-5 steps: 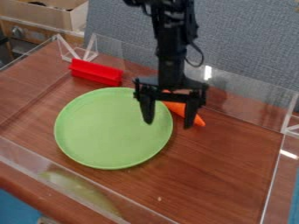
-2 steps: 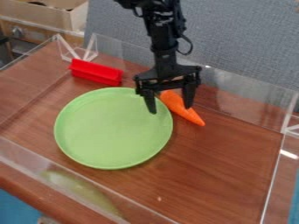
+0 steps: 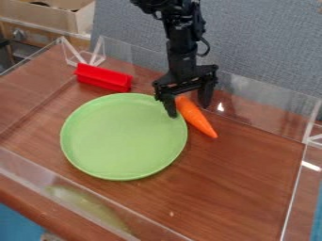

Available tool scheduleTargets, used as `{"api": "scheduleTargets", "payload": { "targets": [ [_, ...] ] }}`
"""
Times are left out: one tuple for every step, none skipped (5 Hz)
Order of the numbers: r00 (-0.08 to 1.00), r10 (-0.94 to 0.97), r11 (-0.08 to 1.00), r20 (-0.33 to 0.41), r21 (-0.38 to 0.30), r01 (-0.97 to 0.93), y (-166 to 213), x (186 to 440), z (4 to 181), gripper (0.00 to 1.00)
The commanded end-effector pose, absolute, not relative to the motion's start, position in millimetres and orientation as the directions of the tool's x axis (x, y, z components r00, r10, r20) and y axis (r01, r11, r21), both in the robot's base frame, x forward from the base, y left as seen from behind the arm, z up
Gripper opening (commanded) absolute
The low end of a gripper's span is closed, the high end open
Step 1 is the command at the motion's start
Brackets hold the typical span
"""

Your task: Put the carrot on the left side

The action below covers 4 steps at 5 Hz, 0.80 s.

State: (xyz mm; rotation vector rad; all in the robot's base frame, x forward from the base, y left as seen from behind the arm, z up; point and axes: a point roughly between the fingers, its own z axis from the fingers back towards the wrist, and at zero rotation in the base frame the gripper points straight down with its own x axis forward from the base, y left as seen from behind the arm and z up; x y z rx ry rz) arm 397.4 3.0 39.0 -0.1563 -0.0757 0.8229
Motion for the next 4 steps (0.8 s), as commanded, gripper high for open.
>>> {"api": "scheduleTargets", "payload": {
  "targets": [
    [0.639,0.768,0.635,0.054,-0.201,-0.746,6,415,57.4,1.0],
    [0.605,0.795,0.603,0.054,-0.19,-0.775,7,422,53.9,1.0],
    [0.585,0.809,0.584,0.054,-0.181,-0.791,3,423,47.8,1.0],
    [0.563,0.825,0.563,0.052,-0.172,-0.808,0,424,41.0,1.0]
  ]
}}
